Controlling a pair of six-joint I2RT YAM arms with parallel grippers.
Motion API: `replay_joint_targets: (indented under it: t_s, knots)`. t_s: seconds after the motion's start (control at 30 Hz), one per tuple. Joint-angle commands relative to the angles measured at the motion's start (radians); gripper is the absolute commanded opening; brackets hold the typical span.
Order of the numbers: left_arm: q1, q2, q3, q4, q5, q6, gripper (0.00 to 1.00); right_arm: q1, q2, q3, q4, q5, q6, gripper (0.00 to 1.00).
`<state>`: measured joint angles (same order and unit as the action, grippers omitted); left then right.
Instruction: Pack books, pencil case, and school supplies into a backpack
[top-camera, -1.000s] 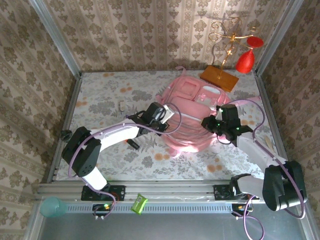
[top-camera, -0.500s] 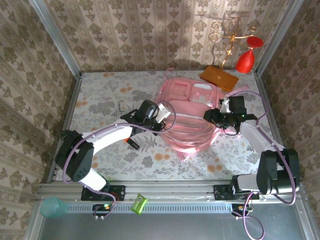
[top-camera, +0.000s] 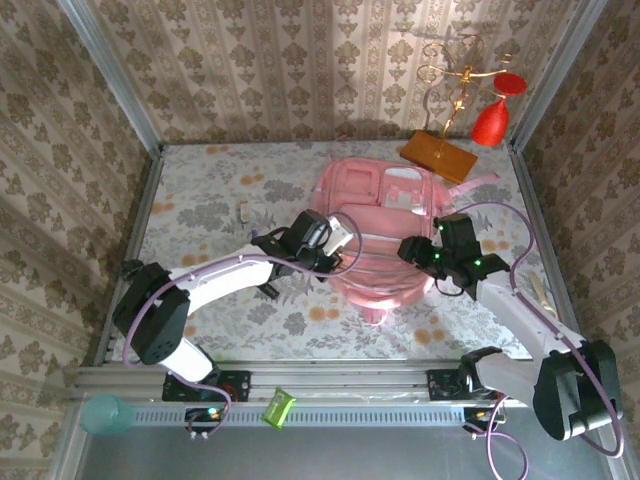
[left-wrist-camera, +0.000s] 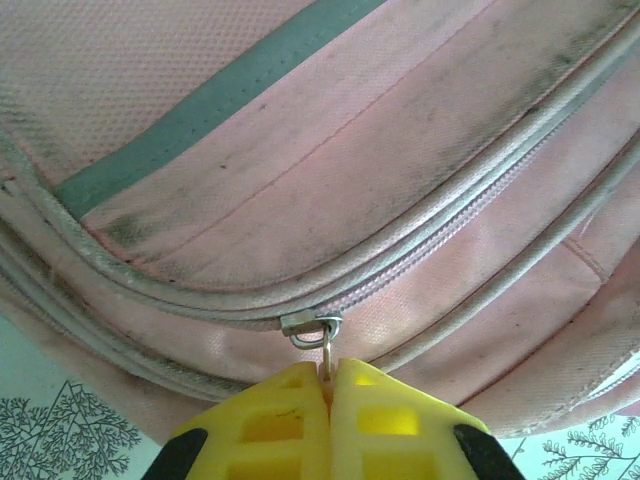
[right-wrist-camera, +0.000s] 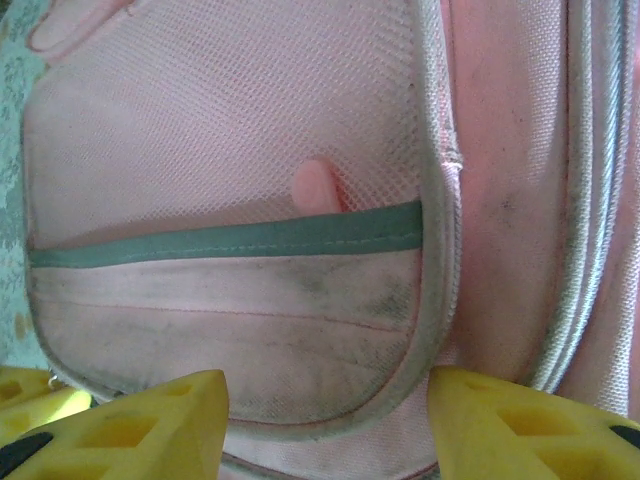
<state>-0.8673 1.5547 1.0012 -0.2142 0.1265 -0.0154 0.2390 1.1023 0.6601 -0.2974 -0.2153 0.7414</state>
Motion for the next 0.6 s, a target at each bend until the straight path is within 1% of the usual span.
replay_joint_targets:
  t_s: [0.0, 0.07, 0.13, 0.17, 0.23, 0.27, 0.33, 0.37, 0.57]
  knots:
    - [-0.028, -0.021, -0.018, 0.007, 0.024, -0.023, 0.0, 0.017, 0.022, -0.025, 0.062, 0.072, 0.068, 0.54]
    - [-0.03, -0.029, -0.022, 0.008, 0.023, -0.027, 0.0, 0.017, 0.02, -0.039, 0.071, 0.106, 0.078, 0.53]
    - [-0.031, -0.034, -0.029, 0.004, 0.008, -0.024, 0.0, 0.014, 0.006, -0.064, 0.112, 0.119, 0.091, 0.48]
    - [-0.03, -0.034, -0.033, 0.004, -0.004, -0.018, 0.0, 0.013, 0.0, -0.074, 0.137, 0.125, 0.1, 0.4]
    - [-0.026, -0.026, -0.034, -0.004, -0.037, -0.002, 0.0, 0.008, 0.002, -0.071, 0.159, 0.137, 0.094, 0.2]
    - [-0.02, -0.018, -0.03, -0.01, -0.05, 0.006, 0.0, 0.005, 0.002, -0.067, 0.161, 0.144, 0.088, 0.12]
    - [-0.007, -0.002, -0.022, -0.028, -0.07, 0.015, 0.0, -0.003, -0.006, -0.063, 0.158, 0.157, 0.065, 0.01]
    - [-0.002, 0.004, -0.02, -0.035, -0.077, 0.021, 0.0, -0.011, -0.012, -0.06, 0.15, 0.159, 0.051, 0.0]
    - [0.035, -0.018, -0.029, -0.062, -0.137, 0.055, 0.0, -0.072, -0.053, -0.044, 0.082, 0.146, -0.053, 0.0]
